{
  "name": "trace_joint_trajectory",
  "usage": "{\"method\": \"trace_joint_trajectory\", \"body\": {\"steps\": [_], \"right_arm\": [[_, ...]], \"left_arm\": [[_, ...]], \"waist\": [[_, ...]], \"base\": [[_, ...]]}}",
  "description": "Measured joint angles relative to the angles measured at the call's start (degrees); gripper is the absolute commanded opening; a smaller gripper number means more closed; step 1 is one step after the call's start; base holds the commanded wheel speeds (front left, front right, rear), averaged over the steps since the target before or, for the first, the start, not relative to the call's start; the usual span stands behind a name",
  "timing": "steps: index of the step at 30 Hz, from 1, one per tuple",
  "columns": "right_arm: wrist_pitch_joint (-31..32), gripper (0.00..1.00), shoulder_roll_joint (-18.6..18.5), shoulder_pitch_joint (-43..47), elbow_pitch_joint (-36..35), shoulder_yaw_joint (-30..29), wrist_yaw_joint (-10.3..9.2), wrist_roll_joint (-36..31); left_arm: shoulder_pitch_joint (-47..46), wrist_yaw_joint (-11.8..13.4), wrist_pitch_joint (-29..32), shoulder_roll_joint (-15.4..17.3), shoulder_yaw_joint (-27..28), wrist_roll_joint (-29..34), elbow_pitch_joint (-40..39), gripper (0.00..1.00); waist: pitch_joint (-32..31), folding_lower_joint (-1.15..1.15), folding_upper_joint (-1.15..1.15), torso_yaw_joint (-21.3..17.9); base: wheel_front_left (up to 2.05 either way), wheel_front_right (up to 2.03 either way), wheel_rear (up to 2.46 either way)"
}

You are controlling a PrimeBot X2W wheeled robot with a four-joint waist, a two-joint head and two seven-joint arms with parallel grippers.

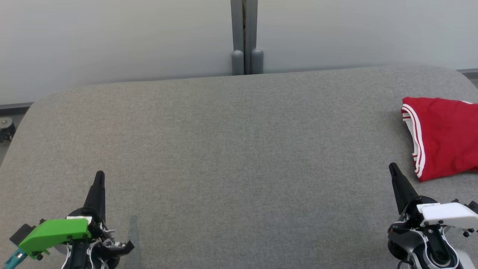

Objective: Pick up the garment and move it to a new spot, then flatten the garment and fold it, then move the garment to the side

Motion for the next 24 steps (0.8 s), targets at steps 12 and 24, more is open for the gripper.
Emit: {"method": "trace_joint_trajectory", "body": {"steps": [12,24], "right_arm": [[0.0,0.0,0.0,-0.01,0.0,0.0,0.0,0.0],[0.0,0.0,-0.01,-0.01,0.0,0.0,0.0,0.0]], "left_arm": [[-0.01,0.0,0.0,0.0,0.01,0.0,0.0,0.0],[-0.01,0.0,0.01,0.0,0.02,0.0,0.0,0.0]], "waist": [[0.0,0.0,0.0,0.0],[0.0,0.0,0.0,0.0]], "base": [[0.0,0.0,0.0],[0.0,0.0,0.0]]}}
